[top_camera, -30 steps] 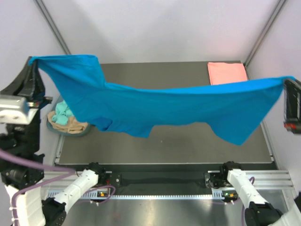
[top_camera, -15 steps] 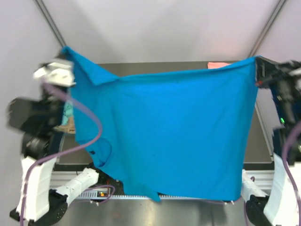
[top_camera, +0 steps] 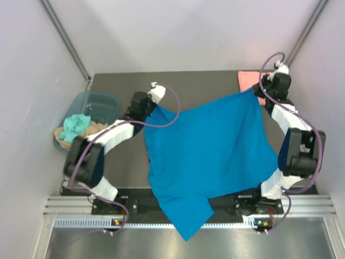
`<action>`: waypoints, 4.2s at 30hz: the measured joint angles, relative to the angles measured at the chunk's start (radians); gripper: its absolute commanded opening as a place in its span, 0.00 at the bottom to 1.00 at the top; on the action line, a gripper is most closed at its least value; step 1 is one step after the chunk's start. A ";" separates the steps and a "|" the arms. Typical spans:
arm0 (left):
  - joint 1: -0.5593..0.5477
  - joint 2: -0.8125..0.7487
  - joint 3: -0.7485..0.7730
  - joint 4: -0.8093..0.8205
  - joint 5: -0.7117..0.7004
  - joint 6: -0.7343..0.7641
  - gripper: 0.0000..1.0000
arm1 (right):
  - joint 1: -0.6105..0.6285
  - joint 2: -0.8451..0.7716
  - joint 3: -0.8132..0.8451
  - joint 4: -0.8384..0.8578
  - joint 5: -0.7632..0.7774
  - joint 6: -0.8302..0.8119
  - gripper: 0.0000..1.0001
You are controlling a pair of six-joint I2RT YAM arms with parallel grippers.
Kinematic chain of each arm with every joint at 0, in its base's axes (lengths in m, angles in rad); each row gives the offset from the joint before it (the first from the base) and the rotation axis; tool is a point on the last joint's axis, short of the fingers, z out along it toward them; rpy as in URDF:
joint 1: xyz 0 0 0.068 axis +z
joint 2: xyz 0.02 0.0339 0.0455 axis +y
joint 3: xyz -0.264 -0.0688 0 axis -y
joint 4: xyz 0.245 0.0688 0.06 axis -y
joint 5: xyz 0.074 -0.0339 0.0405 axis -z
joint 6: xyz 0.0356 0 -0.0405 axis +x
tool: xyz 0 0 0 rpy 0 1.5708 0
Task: Fold and stack the t-shirts
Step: Flatten the tshirt out, then fold the tshirt
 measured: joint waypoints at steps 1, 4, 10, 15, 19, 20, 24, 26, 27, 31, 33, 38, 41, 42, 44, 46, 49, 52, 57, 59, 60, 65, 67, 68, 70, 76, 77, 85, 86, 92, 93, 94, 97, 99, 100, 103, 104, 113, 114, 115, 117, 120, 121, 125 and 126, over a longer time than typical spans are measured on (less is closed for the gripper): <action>0.004 0.094 0.008 0.052 -0.008 -0.009 0.00 | -0.010 0.071 0.004 0.042 -0.020 0.010 0.00; 0.024 0.308 0.074 0.134 -0.013 -0.035 0.00 | -0.028 0.245 0.066 0.106 -0.061 0.034 0.00; 0.075 0.532 0.315 0.228 0.000 -0.057 0.00 | -0.045 0.435 0.258 0.164 -0.105 0.061 0.00; 0.093 0.613 0.460 0.316 0.004 -0.055 0.00 | -0.051 0.461 0.332 0.234 -0.113 0.079 0.00; 0.101 0.682 0.518 0.346 0.018 -0.055 0.00 | -0.052 0.483 0.355 0.280 -0.123 0.095 0.00; 0.103 0.701 0.526 0.351 0.025 -0.055 0.00 | -0.052 0.499 0.369 0.289 -0.127 0.097 0.00; 0.116 0.769 0.546 0.356 0.055 -0.055 0.00 | -0.053 0.568 0.433 0.293 -0.137 0.099 0.00; 0.121 0.779 0.547 0.336 0.070 -0.059 0.00 | -0.053 0.604 0.465 0.291 -0.143 0.101 0.00; 0.122 0.779 0.546 0.324 0.077 -0.064 0.00 | -0.053 0.620 0.478 0.288 -0.144 0.103 0.00; 0.124 0.750 0.522 0.309 0.090 -0.082 0.00 | -0.061 0.652 0.500 0.280 -0.156 0.112 0.00; 0.124 0.707 0.480 0.292 0.095 -0.093 0.00 | -0.071 0.657 0.504 0.279 -0.162 0.118 0.00; 0.118 0.579 0.437 0.190 0.123 -0.117 0.00 | -0.098 0.657 0.520 0.255 -0.174 0.118 0.00; 0.116 0.503 0.441 0.103 0.155 -0.146 0.00 | -0.114 0.657 0.528 0.248 -0.185 0.119 0.00; 0.114 0.484 0.443 0.076 0.163 -0.153 0.00 | -0.125 0.657 0.529 0.248 -0.191 0.120 0.00; 0.112 0.444 0.444 0.019 0.178 -0.166 0.00 | -0.139 0.657 0.529 0.243 -0.203 0.120 0.00; 0.108 0.418 0.444 -0.027 0.185 -0.179 0.00 | -0.151 0.657 0.528 0.236 -0.211 0.119 0.00; 0.098 0.394 0.444 -0.091 0.191 -0.203 0.00 | -0.161 0.657 0.528 0.217 -0.214 0.119 0.00; 0.090 0.378 0.444 -0.169 0.214 -0.228 0.00 | -0.163 0.645 0.499 0.213 -0.214 0.119 0.00; 0.076 0.322 0.397 -0.266 0.246 -0.277 0.00 | -0.166 0.606 0.414 0.198 -0.212 0.119 0.00; 0.071 0.284 0.366 -0.297 0.258 -0.300 0.00 | -0.171 0.594 0.391 0.187 -0.212 0.119 0.00; 0.068 0.261 0.349 -0.312 0.264 -0.311 0.00 | -0.174 0.587 0.383 0.182 -0.211 0.119 0.00; 0.049 0.164 0.290 -0.349 0.269 -0.341 0.00 | -0.183 0.534 0.336 0.158 -0.209 0.119 0.00; 0.039 0.139 0.267 -0.356 0.269 -0.348 0.00 | -0.184 0.505 0.311 0.151 -0.206 0.117 0.00; 0.032 0.126 0.251 -0.362 0.272 -0.352 0.00 | -0.184 0.494 0.302 0.150 -0.205 0.117 0.00; 0.019 0.107 0.217 -0.376 0.276 -0.359 0.00 | -0.185 0.475 0.284 0.149 -0.202 0.111 0.00; -0.034 0.034 0.104 -0.423 0.282 -0.371 0.00 | -0.198 0.467 0.271 0.127 -0.202 0.100 0.00; -0.041 0.023 0.097 -0.432 0.282 -0.373 0.00 | -0.201 0.467 0.267 0.126 -0.202 0.098 0.00; -0.080 -0.079 0.072 -0.481 0.254 -0.368 0.00 | -0.209 0.427 0.218 0.072 -0.188 0.071 0.00; -0.083 -0.089 0.064 -0.481 0.252 -0.367 0.00 | -0.209 0.415 0.206 0.070 -0.185 0.068 0.00; -0.092 -0.101 -0.019 -0.493 0.272 -0.376 0.00 | -0.211 0.391 0.181 0.060 -0.178 0.065 0.00; -0.097 -0.101 -0.034 -0.497 0.275 -0.379 0.00 | -0.212 0.391 0.177 0.057 -0.178 0.066 0.00; -0.100 -0.101 -0.046 -0.500 0.276 -0.381 0.00 | -0.213 0.390 0.172 0.053 -0.178 0.065 0.00; -0.122 -0.101 -0.064 -0.519 0.280 -0.383 0.00 | -0.219 0.390 0.158 0.037 -0.174 0.065 0.00; -0.138 -0.101 -0.065 -0.521 0.280 -0.383 0.00 | -0.223 0.390 0.147 0.035 -0.170 0.066 0.00; -0.150 -0.101 -0.065 -0.523 0.277 -0.383 0.00 | -0.225 0.390 0.142 0.035 -0.167 0.066 0.00; -0.177 -0.101 -0.068 -0.525 0.272 -0.384 0.00 | -0.232 0.390 0.135 0.034 -0.167 0.067 0.00; -0.184 -0.101 -0.071 -0.526 0.272 -0.385 0.00 | -0.235 0.390 0.135 0.032 -0.168 0.067 0.00; -0.232 -0.101 -0.127 -0.537 0.246 -0.400 0.00 | -0.249 0.389 0.128 0.023 -0.168 0.069 0.00; -0.235 -0.101 -0.127 -0.537 0.238 -0.403 0.00 | -0.250 0.389 0.127 0.019 -0.167 0.070 0.00; -0.237 -0.101 -0.127 -0.537 0.233 -0.404 0.00 | -0.250 0.389 0.127 0.015 -0.167 0.070 0.00; -0.241 -0.098 -0.127 -0.537 0.225 -0.408 0.00 | -0.251 0.389 0.125 0.014 -0.167 0.071 0.00; -0.247 -0.089 -0.127 -0.546 0.205 -0.413 0.00 | -0.257 0.383 0.115 0.004 -0.168 0.074 0.00; -0.249 -0.089 -0.127 -0.553 0.192 -0.414 0.00 | -0.258 0.378 0.111 -0.003 -0.168 0.076 0.00; -0.261 -0.091 -0.127 -0.568 0.141 -0.414 0.00 | -0.262 0.352 0.095 -0.015 -0.175 0.083 0.00; -0.262 -0.092 -0.127 -0.573 0.129 -0.414 0.00 | -0.262 0.345 0.095 -0.015 -0.179 0.085 0.00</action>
